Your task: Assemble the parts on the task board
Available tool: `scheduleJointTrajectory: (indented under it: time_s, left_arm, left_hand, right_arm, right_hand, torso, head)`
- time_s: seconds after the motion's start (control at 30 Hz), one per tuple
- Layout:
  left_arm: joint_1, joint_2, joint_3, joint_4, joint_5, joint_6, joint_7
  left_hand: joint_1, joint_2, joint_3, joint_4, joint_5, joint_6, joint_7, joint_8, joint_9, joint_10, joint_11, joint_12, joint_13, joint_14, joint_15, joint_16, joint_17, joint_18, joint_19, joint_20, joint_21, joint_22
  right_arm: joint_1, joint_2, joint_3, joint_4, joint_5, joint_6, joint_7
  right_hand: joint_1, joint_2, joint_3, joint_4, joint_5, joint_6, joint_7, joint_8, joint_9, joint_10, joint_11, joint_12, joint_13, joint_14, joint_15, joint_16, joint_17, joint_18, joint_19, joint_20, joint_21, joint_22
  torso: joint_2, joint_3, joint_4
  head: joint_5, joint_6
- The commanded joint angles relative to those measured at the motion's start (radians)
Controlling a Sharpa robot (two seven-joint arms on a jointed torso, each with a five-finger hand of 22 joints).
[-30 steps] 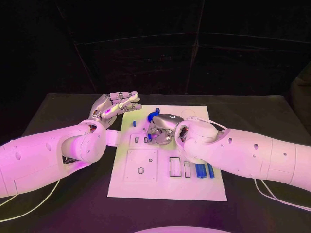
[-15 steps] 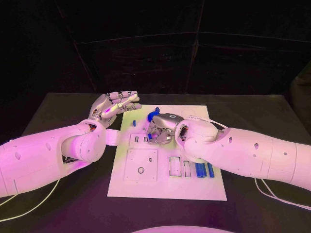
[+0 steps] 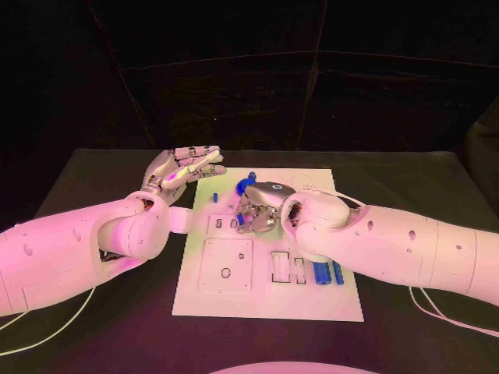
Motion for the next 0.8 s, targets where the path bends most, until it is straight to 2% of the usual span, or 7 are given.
scheduleJointTrajectory:
  time_s: [0.03, 0.17, 0.33, 0.43, 0.53, 0.7, 0.8]
  left_arm:
    - [0.002, 0.001, 0.001, 0.0, -0.001, 0.013, 0.007]
    - [0.002, 0.001, 0.001, 0.0, -0.001, 0.013, 0.007]
    - [0.002, 0.001, 0.001, -0.001, -0.001, 0.014, 0.007]
    - [0.002, 0.001, 0.001, -0.003, -0.001, 0.015, 0.007]
    - [0.002, 0.002, 0.001, -0.006, -0.002, 0.016, 0.005]
    - [0.002, 0.001, 0.001, -0.013, -0.012, 0.011, -0.005]
    - [0.002, -0.004, 0.001, -0.017, -0.062, 0.019, -0.045]
  left_hand:
    - [-0.004, 0.008, 0.0, -0.006, -0.006, 0.006, -0.001, -0.004, 0.0, 0.003, 0.0, -0.003, 0.0, 0.006, -0.001, -0.005, 0.001, 0.015, 0.006, 0.0, -0.007, -0.001]
    - [-0.004, 0.008, 0.0, -0.006, -0.006, 0.006, -0.001, -0.004, 0.0, 0.003, 0.0, -0.003, 0.0, 0.006, -0.001, -0.005, 0.001, 0.015, 0.006, 0.0, -0.007, -0.001]
    - [-0.004, 0.008, 0.0, -0.006, -0.006, 0.006, -0.001, -0.004, 0.0, 0.003, 0.0, -0.003, 0.0, 0.006, -0.001, -0.005, 0.001, 0.015, 0.006, 0.0, -0.007, -0.001]
    - [-0.005, 0.008, 0.0, -0.008, -0.006, 0.006, -0.001, -0.004, 0.0, 0.003, 0.0, -0.004, -0.001, 0.007, -0.001, -0.006, 0.002, 0.015, 0.007, 0.0, -0.008, -0.002]
    - [-0.006, 0.008, 0.0, -0.009, -0.006, 0.007, -0.001, -0.004, 0.0, 0.005, -0.001, -0.005, 0.0, 0.011, -0.002, -0.005, 0.003, 0.016, 0.009, -0.001, -0.007, -0.002]
    - [-0.012, 0.008, 0.003, -0.02, -0.006, 0.013, -0.007, -0.004, 0.0, 0.017, -0.008, -0.006, 0.0, 0.061, -0.016, 0.011, 0.018, 0.017, 0.045, -0.014, 0.008, 0.003]
    - [-0.028, 0.002, -0.002, -0.021, -0.007, 0.022, -0.015, -0.001, 0.001, 0.041, -0.02, -0.001, 0.003, 0.12, -0.034, 0.035, 0.042, 0.016, 0.09, -0.032, 0.03, 0.011]
  right_arm:
    - [-0.003, -0.002, -0.004, 0.0, -0.005, -0.005, -0.031]
    - [-0.003, -0.002, -0.004, 0.001, -0.005, -0.043, -0.034]
    - [-0.003, -0.006, -0.004, 0.008, -0.005, -0.133, -0.016]
    - [-0.003, -0.014, -0.004, 0.018, -0.005, -0.163, -0.002]
    - [-0.003, -0.028, -0.004, 0.038, -0.001, -0.2, 0.024]
    - [-0.002, -0.069, -0.002, 0.084, 0.046, -0.257, 0.128]
    - [0.011, -0.12, -0.001, 0.125, 0.138, -0.247, 0.239]
  right_hand:
    - [-0.015, -0.013, -0.018, 0.006, -0.002, -0.027, 0.004, -0.009, -0.003, -0.007, 0.004, -0.002, 0.0, 0.075, 0.006, -0.006, 0.127, -0.005, -0.008, 0.001, -0.009, -0.006]
    - [-0.027, -0.023, -0.045, 0.022, 0.005, -0.062, 0.011, -0.01, -0.002, -0.007, 0.01, 0.004, 0.004, 0.074, 0.011, -0.007, 0.126, -0.005, -0.01, 0.005, -0.012, -0.01]
    - [-0.022, -0.031, -0.076, 0.042, 0.019, -0.089, 0.018, -0.008, -0.001, -0.01, 0.017, 0.009, 0.004, 0.074, 0.017, -0.008, 0.124, -0.004, -0.011, 0.011, -0.014, -0.014]
    - [-0.02, -0.045, -0.138, 0.087, 0.053, -0.109, 0.024, -0.005, 0.0, -0.015, 0.022, 0.008, -0.001, 0.072, 0.022, -0.012, 0.119, -0.003, -0.015, 0.016, -0.019, -0.022]
    - [-0.001, -0.047, -0.198, 0.132, 0.062, -0.116, 0.027, -0.002, 0.001, -0.015, 0.025, 0.014, 0.0, 0.072, 0.024, -0.013, 0.118, -0.003, -0.016, 0.019, -0.02, -0.024]
    - [0.028, -0.04, -0.234, 0.171, 0.067, -0.112, 0.026, 0.003, 0.002, -0.014, 0.025, 0.023, 0.003, 0.072, 0.024, -0.015, 0.116, -0.002, -0.015, 0.019, -0.021, -0.025]
    - [0.046, -0.021, -0.234, 0.174, 0.068, -0.106, 0.024, 0.007, 0.003, -0.015, 0.023, 0.023, 0.003, 0.068, 0.023, -0.024, 0.098, 0.001, -0.027, 0.018, -0.029, -0.044]
  torso:
    - [0.0, 0.0, -0.0002]
    - [0.0, -0.0005, 0.0001]
    - [0.0, 0.0004, 0.0]
    - [-0.001, 0.0008, -0.0002]
    - [-0.001, 0.0008, -0.0006]
    - [-0.003, 0.0005, -0.0022]
    - [-0.006, 0.0008, -0.003]
  head:
    - [-0.001, 0.0]
    - [-0.002, 0.0]
    - [-0.002, 0.001]
    - [-0.002, 0.002]
    - [-0.003, 0.004]
    - [-0.002, 0.007]
    - [-0.001, 0.01]
